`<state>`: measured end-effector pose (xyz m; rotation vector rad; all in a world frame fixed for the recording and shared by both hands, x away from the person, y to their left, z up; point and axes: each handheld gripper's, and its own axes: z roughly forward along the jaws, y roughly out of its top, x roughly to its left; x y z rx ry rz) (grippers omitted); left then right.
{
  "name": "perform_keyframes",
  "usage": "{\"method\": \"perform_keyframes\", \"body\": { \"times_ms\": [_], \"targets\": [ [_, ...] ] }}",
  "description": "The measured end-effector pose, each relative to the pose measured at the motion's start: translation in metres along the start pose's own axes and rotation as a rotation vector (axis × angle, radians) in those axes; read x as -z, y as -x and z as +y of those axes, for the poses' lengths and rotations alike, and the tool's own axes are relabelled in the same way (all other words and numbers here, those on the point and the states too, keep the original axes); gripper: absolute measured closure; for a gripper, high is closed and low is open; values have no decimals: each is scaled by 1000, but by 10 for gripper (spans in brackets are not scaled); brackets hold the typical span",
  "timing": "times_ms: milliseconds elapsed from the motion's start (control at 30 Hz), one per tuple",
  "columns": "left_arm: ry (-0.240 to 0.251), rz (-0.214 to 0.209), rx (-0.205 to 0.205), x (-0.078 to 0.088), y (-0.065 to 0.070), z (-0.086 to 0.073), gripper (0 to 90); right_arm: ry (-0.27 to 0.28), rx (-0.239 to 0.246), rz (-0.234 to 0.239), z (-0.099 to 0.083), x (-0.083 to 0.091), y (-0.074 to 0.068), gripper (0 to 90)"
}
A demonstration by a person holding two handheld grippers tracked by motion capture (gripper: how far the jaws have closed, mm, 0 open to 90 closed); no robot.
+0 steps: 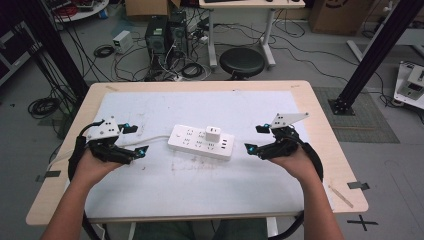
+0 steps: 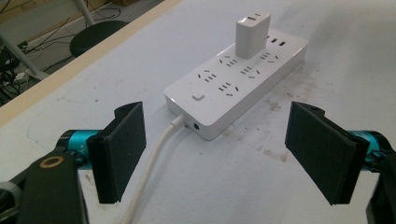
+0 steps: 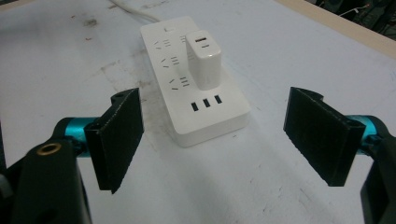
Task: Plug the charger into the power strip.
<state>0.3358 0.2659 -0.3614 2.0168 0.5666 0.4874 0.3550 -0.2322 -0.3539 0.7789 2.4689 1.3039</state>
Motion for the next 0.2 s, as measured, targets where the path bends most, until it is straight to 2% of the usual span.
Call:
{"method": "perform_keyframes", "body": {
  "times_ms": [200],
  "targets": [
    [0,2,7,-1,-1,-2,205,2,3,4,0,0,0,205]
  ]
}}
